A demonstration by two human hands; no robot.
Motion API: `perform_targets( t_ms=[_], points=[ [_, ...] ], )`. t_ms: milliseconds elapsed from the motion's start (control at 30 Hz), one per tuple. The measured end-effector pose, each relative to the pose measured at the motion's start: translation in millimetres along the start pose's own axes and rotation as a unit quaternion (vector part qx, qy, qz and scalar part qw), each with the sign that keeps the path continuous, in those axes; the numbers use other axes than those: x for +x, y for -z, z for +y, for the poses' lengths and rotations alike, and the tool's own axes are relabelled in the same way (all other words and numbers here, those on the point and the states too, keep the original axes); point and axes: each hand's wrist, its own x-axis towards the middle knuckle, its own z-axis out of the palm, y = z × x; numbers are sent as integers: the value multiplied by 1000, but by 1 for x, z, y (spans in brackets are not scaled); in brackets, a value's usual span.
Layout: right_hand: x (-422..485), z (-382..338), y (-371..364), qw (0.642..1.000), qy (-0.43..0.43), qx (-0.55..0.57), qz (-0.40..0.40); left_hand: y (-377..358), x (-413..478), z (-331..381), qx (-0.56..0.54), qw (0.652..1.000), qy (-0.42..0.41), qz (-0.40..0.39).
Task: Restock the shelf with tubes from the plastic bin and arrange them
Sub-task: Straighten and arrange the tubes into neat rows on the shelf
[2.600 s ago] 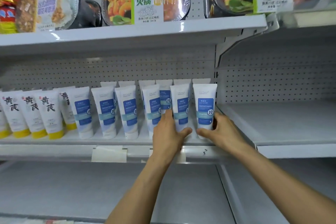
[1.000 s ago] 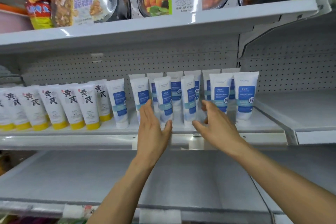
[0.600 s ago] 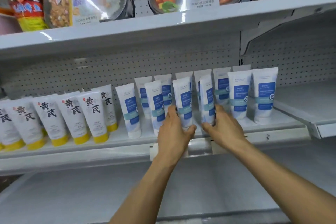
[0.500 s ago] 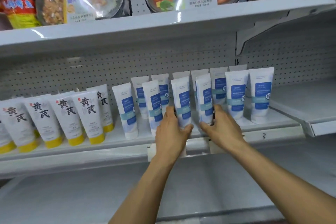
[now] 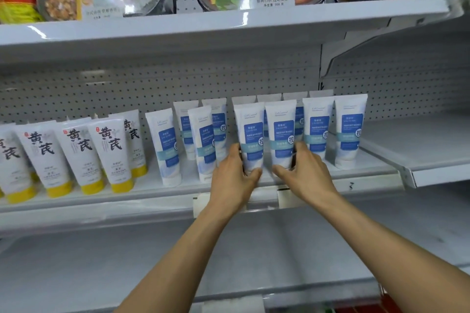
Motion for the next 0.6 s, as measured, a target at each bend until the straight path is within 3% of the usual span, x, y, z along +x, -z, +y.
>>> perform_targets(
  t_ms=[600],
  points=[
    [4,6,-1,1000,2,21,2,2,12,6,-19,997,47,-53]
  ],
)
